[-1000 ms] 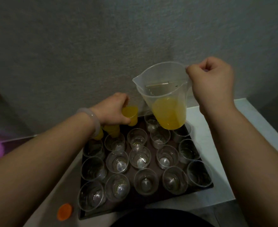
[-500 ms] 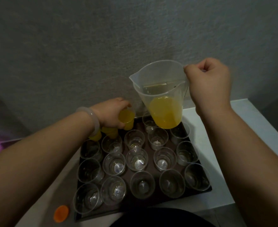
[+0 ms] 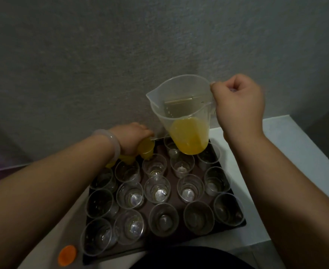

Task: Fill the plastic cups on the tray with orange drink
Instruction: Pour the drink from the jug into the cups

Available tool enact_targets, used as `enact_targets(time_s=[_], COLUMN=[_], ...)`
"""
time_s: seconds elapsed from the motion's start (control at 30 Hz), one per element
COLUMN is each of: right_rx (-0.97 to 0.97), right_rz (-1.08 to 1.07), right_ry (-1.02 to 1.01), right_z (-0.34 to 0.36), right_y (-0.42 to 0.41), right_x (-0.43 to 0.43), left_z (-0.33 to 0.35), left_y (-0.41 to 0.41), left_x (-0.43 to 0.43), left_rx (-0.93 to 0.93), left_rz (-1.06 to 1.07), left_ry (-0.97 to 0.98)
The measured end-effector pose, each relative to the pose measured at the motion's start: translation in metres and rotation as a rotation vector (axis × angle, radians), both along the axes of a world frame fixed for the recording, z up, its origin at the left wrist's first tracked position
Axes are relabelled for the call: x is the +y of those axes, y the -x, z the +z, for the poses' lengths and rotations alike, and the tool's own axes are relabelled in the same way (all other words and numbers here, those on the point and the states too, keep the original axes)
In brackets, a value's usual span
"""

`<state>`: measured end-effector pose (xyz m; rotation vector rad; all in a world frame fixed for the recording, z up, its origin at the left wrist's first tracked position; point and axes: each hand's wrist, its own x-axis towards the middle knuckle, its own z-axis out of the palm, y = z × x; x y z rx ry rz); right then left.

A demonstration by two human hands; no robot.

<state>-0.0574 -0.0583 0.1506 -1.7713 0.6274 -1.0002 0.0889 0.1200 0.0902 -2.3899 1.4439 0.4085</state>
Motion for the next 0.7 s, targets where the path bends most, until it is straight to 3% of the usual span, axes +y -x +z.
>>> enact_targets(time_s=[0.7], right_rx=[-0.002], right_rz=[-0.017], right_ry=[-0.013], right_z=[-0.006], right_y=[0.009], right_x=[-0.014], left_z=[-0.014], left_y=[0.000], left_x=[-0.004], left_rx=[-0.003], left_rz=[0.027], left_ry=[-0.026])
